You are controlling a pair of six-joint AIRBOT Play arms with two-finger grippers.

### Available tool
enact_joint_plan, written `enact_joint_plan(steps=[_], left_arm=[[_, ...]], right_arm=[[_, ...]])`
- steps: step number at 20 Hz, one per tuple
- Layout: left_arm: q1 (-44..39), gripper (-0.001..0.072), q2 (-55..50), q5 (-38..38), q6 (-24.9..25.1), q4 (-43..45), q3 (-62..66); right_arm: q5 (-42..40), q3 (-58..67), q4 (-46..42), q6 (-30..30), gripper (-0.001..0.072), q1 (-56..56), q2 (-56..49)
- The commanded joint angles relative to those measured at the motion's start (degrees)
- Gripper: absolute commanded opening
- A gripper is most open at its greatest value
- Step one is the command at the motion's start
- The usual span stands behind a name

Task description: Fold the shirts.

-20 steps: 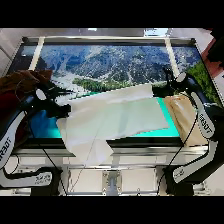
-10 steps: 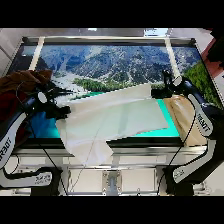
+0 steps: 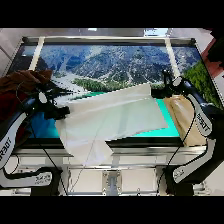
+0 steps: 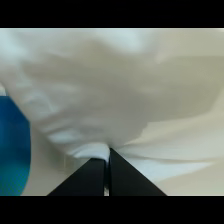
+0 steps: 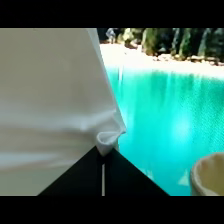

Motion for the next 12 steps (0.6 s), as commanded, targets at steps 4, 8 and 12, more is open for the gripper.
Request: enact_joint_plan(steps=[4, 8, 12], left_arm=[[-0.02, 0.0418, -0.02, -1.42, 1.44, -3.82, 0.20], [0.00, 0.0511, 2.23, -2.12, 2.73, -8.20, 4.74], [-0.02, 0.0511, 14.64, -6.99, 6.03, -8.09, 8.24]], right_arm=[[1.90, 0.07, 0.50, 1.25, 0.0299, 0.07, -0.33], [9.18, 4.26, -0.57, 1.22, 0.0333, -0.07, 0.74], [15.89, 9.75, -9.44, 1.36, 0.0333, -0.04, 6.58]])
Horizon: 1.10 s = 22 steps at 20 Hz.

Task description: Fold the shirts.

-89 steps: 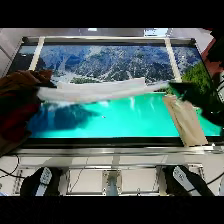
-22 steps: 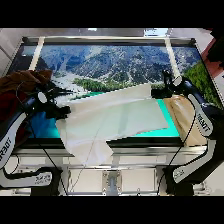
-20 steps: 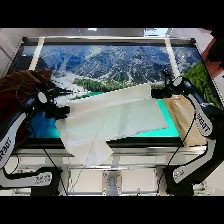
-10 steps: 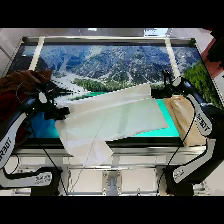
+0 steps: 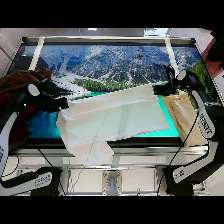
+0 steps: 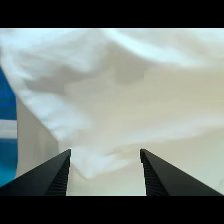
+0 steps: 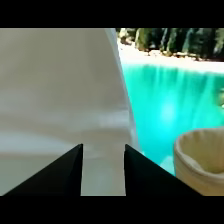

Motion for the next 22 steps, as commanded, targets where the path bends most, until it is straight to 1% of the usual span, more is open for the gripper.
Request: enact_joint_plan(steps=[1, 3, 4, 6, 8, 10, 12, 14, 16, 17, 22], left_arm=[[-0.04, 0.0511, 10.82, -4.87, 2.05, -0.85, 1.68], [-0.04, 0.0510, 18.40, -8.48, 1.51, -0.85, -0.92], [-0.04, 0.0510, 21.86, -10.34, 0.15, -0.85, -3.26], [-0.02, 0.0510, 28.13, -12.79, -5.18, -0.98, -10.19], [-0.04, 0.0510, 32.06, -13.62, -11.80, -1.22, -17.33], [-0.04, 0.0510, 32.79, -14.64, -14.60, -2.62, -23.17], [-0.04, 0.0500, 32.79, -13.66, -15.02, -6.40, -28.87], [-0.04, 0.0500, 32.79, -12.48, -15.06, -9.57, -34.21], [-0.04, 0.0499, 32.79, -10.84, -15.56, -9.25, -38.29], [-0.04, 0.0499, 32.79, -10.29, -16.63, -8.94, -39.60], [-0.04, 0.0499, 32.79, -7.89, -16.79, -9.27, -43.15]], right_arm=[[5.79, 3.78, -8.11, 0.63, 0.0333, -0.04, 5.40], [6.80, 3.76, -11.98, 1.51, 0.0354, -0.44, 9.31], [7.93, 3.76, -12.07, 1.51, 0.0354, -1.22, 10.86], [11.32, 3.76, -11.56, 1.51, 0.0354, -3.48, 12.92], [15.45, 3.76, -9.44, 1.42, 0.0354, -6.08, 13.84], [18.32, 3.76, -5.88, 0.98, 0.0354, -8.50, 14.08], [19.32, 3.76, -3.41, 0.35, 0.0354, -9.90, 14.25], [19.21, 3.76, -2.97, -0.48, 0.0353, -9.97, 14.51], [19.30, 3.76, -2.32, -0.76, 0.0354, -9.88, 14.58], [19.28, 3.76, -1.97, -0.98, 0.0354, -9.88, 14.58], [19.21, 3.76, -0.55, -1.81, 0.0353, -9.90, 14.58]])
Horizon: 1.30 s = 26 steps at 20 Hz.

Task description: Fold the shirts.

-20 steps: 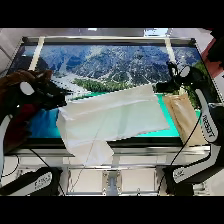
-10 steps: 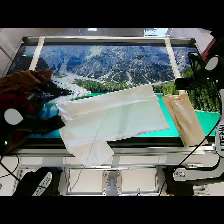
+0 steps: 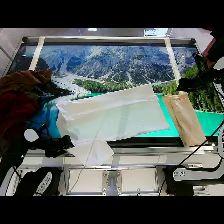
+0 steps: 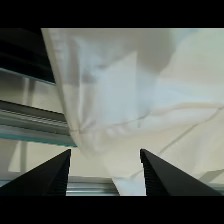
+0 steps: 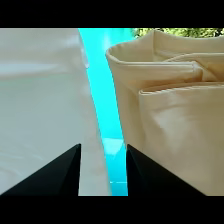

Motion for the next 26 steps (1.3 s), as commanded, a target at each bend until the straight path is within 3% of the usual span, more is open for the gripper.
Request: enact_joint_plan(steps=[1, 8, 10, 11, 12, 13, 17, 19, 22, 26], left_arm=[[-0.04, 0.0499, 0.09, 2.08, -0.57, -1.09, -3.45], [-0.09, 0.0496, 0.09, 9.66, 1.40, -9.73, -8.61], [-0.09, 0.0460, 0.09, 10.40, 1.42, -10.23, -8.61], [-0.09, 0.0363, 0.09, 10.21, 1.51, -10.93, -8.61], [-0.09, 0.0117, 0.09, 10.16, 3.08, -11.85, -8.61], [-0.09, 0.0018, 0.09, 10.16, 5.11, -13.07, -8.59], [-0.09, 0.0017, 0.09, 10.03, 7.65, -17.22, -8.57], [-0.09, 0.0017, 0.09, 9.44, 7.93, -17.20, -8.55], [-0.09, 0.0017, 0.09, 9.07, 10.25, -17.18, -8.55], [-0.09, 0.0017, 0.09, 10.45, 10.47, -17.42, -8.57]], right_arm=[[0.15, 0.04, 1.55, -0.50, 0.0353, -0.09, 0.07], [-0.57, 0.04, 4.28, -0.48, 0.0353, -0.07, 0.07], [-0.76, 0.04, 4.87, -0.48, 0.0352, -0.09, 0.07], [-0.72, 0.04, 4.92, -0.48, 0.0351, -0.07, 0.07], [-0.68, 0.04, 4.92, -0.50, 0.0348, -0.09, 0.07], [-0.66, 0.04, 4.92, -0.48, 0.0348, -0.07, 0.07], [1.46, -0.39, 1.46, 0.11, 0.0337, -0.22, 0.07], [4.83, -3.13, -1.81, 4.17, 0.0337, -2.45, 0.07], [14.56, -12.50, 4.70, 4.20, 0.0340, -9.38, 0.07], [16.68, -25.66, 14.95, 3.85, 0.0350, -15.93, 0.09]])
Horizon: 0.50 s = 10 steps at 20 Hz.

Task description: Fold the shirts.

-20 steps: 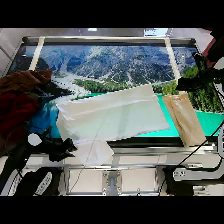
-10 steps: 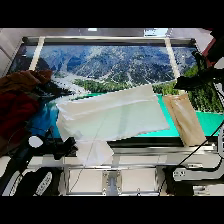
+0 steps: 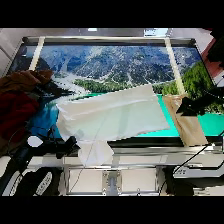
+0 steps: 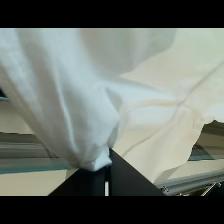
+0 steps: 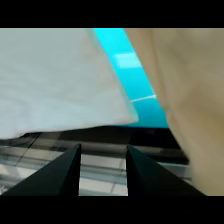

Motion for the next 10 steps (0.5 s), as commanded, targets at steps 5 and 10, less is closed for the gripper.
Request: enact_joint_plan(steps=[5, 10], left_arm=[[-0.02, 0.0017, 0.00, 0.98, 0.79, -0.39, -0.02], [-0.02, 0.0017, 0.00, 0.98, 0.79, -0.37, -0.02]], right_arm=[[-8.33, -18.73, 6.84, 0.24, 0.0460, -4.42, 0.04], [-16.26, -25.79, 8.15, 0.22, 0.0460, -4.42, 0.04]])
